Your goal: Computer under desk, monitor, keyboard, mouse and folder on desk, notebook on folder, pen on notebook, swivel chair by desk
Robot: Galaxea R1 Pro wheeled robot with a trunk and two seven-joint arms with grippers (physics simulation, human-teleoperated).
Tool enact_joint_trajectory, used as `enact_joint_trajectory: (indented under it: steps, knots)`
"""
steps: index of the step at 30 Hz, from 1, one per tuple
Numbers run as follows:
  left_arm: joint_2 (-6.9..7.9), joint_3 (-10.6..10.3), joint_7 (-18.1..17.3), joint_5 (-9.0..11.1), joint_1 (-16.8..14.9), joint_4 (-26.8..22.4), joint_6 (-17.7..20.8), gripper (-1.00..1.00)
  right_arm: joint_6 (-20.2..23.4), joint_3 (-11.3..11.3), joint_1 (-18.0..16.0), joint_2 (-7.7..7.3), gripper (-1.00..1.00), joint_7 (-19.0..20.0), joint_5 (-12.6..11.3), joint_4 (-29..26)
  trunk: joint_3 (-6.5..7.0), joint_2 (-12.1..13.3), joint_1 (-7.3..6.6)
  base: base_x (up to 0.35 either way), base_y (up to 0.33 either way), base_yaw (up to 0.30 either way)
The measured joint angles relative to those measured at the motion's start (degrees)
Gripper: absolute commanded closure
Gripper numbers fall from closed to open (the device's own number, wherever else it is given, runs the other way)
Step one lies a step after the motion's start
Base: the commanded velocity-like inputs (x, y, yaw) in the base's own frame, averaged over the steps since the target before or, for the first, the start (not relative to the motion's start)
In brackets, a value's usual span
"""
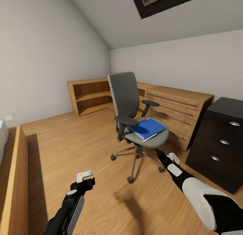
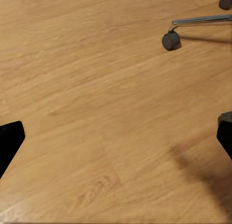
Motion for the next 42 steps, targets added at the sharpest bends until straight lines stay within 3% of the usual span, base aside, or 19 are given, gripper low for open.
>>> enact_joint_trajectory:
  steps: [14, 31, 42]
  knots:
    - [-0.09, -0.1, 0.0, 0.0, 0.0, 0.1, 0.0, -1.00, 0.0, 0.0, 0.0, 1.68, -1.00, 0.0, 0.0, 0.2, -0.67, 0.0, 0.00, -0.001, 0.000, 0.067]
    - [-0.02, -0.9, 0.0, -0.1, 0.0, 0.1, 0.0, -1.00, 0.2, 0.1, 0.1, 1.94, -1.00, -0.1, 1.2, 0.0, -0.68, 0.0, 0.00, 0.004, 0.000, 0.000]
    - [-0.01, -0.9, 0.0, -0.1, 0.0, 0.1, -0.2, -1.00, 0.2, 0.4, 0.1, 1.88, -1.00, -0.1, 1.2, -0.1, -0.69, 0.0, -0.03, 0.185, 0.000, 0.000]
